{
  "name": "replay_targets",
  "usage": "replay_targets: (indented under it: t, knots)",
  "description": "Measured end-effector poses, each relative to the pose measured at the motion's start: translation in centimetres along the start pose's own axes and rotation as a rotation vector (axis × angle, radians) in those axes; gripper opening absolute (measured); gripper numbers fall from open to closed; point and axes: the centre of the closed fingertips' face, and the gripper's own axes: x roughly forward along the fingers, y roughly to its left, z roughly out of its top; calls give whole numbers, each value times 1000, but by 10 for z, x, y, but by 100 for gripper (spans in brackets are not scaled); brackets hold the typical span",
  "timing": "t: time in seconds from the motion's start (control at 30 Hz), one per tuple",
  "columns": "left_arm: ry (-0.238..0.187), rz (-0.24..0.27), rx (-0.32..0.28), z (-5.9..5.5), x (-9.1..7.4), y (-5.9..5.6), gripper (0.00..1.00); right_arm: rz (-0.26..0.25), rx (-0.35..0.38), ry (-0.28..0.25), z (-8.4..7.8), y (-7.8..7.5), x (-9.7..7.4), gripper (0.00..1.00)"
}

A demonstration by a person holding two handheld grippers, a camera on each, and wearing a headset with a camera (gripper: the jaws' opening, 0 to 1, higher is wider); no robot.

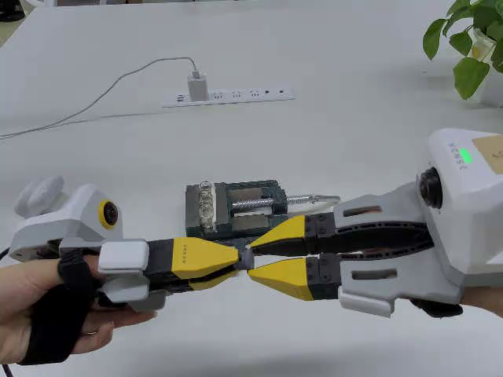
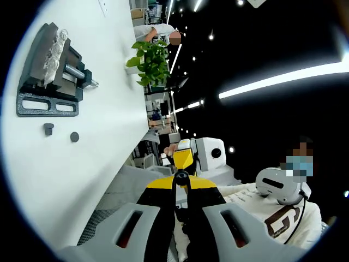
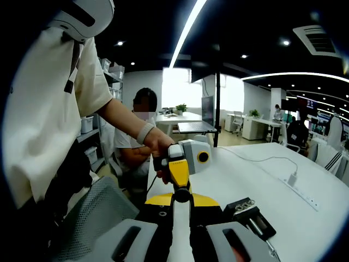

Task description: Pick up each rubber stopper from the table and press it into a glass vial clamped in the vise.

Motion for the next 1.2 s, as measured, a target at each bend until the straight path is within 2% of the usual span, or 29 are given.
replay_targets:
  t: [0.2,0.33,0.37,0.43,0.5,0.57,0.63,0.73,0.9,0.93,1.0,1.13,1.17,1.2]
  knots:
    - [-8,9,28,1,-1,3,4,-1,29,12,-4,-1,1,6]
    - [-14,18,73,2,-1,4,4,-1,50,18,-6,-2,1,6]
    - [-16,15,83,3,-1,4,6,-7,54,20,-6,-3,1,6]
    - [-14,26,92,2,-2,4,19,-12,66,37,-10,-5,1,6]
    - [10,34,141,-2,-3,3,23,-13,90,48,-14,-6,1,6]
    - [8,71,192,0,-4,9,30,-16,110,57,-17,-7,1,6]
    - [6,90,225,1,-5,11,43,-14,129,63,-20,-7,1,6]
    - [-13,155,312,9,-9,21,59,-13,151,71,-23,-7,1,6]
    - [-39,299,457,25,-20,41,90,-15,169,81,-28,-9,1,6]
    - [-30,350,477,26,-24,48,98,-16,173,85,-29,-9,1,6]
    - [-19,393,506,29,-30,55,99,-14,179,91,-32,-10,1,6]
    - [-15,444,561,33,-36,60,99,-12,186,100,-36,-10,0,6]
    - [-1,489,599,35,-41,65,99,-11,188,103,-37,-10,0,6]
    - [1,502,629,36,-43,65,99,-11,189,105,-38,-10,0,6]
